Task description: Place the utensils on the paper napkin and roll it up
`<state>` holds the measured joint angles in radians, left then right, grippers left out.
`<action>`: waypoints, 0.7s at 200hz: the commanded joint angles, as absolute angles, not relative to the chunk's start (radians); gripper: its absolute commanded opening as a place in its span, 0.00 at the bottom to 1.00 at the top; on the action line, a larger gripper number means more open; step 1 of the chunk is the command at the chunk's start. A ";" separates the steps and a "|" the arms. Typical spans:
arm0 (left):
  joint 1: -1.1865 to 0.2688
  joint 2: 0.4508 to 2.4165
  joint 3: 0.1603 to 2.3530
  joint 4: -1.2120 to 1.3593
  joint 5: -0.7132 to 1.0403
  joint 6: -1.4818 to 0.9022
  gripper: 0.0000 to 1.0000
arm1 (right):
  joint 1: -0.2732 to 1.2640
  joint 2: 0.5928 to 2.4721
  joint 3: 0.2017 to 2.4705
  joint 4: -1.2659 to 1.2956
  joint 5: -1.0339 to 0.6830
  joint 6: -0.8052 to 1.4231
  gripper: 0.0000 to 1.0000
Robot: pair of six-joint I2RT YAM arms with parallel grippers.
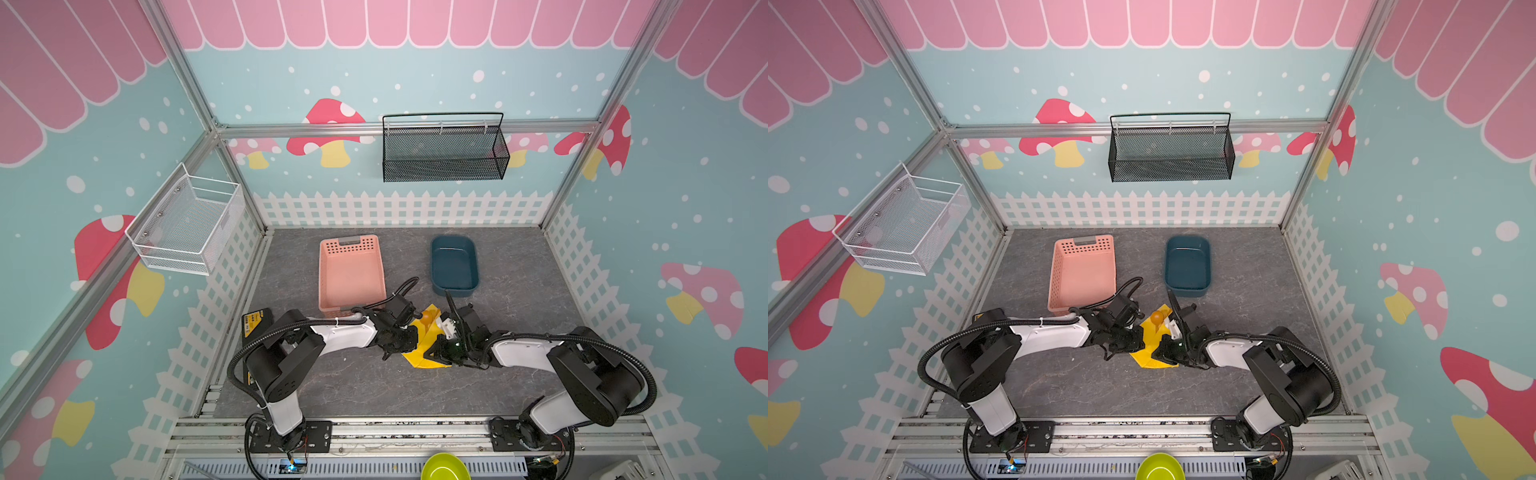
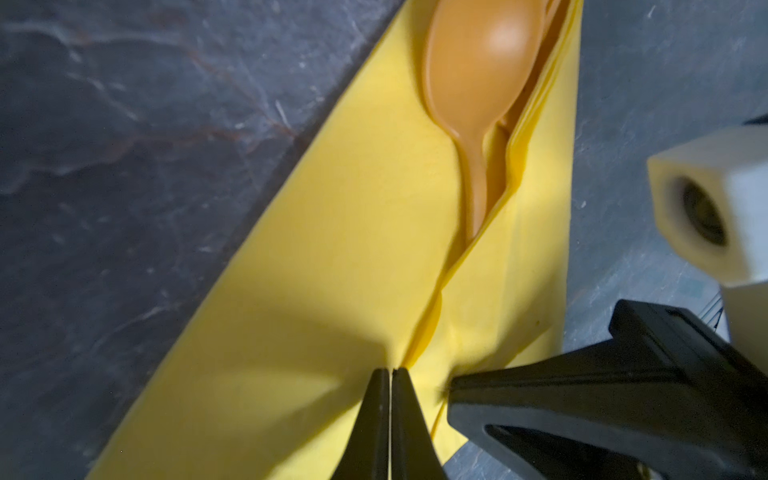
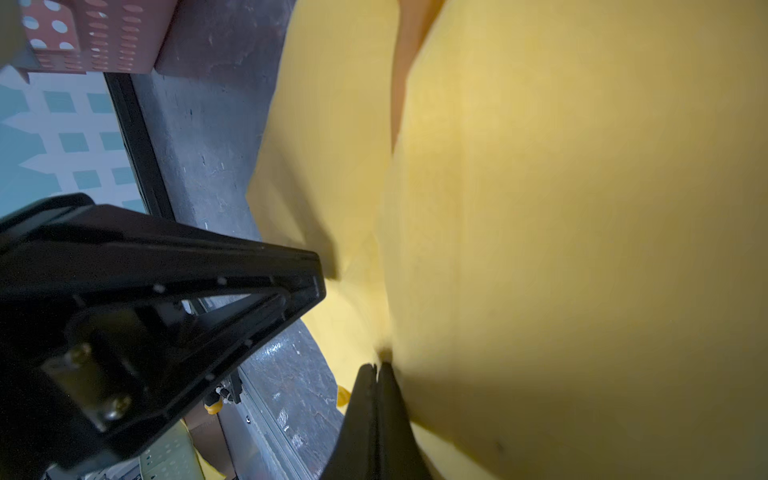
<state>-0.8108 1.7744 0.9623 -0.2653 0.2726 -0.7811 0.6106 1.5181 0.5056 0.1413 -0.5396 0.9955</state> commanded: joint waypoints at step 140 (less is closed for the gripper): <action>-0.805 1.786 0.953 -0.278 0.269 -0.773 0.08 | 0.620 1.551 0.683 -0.112 -0.358 0.894 0.02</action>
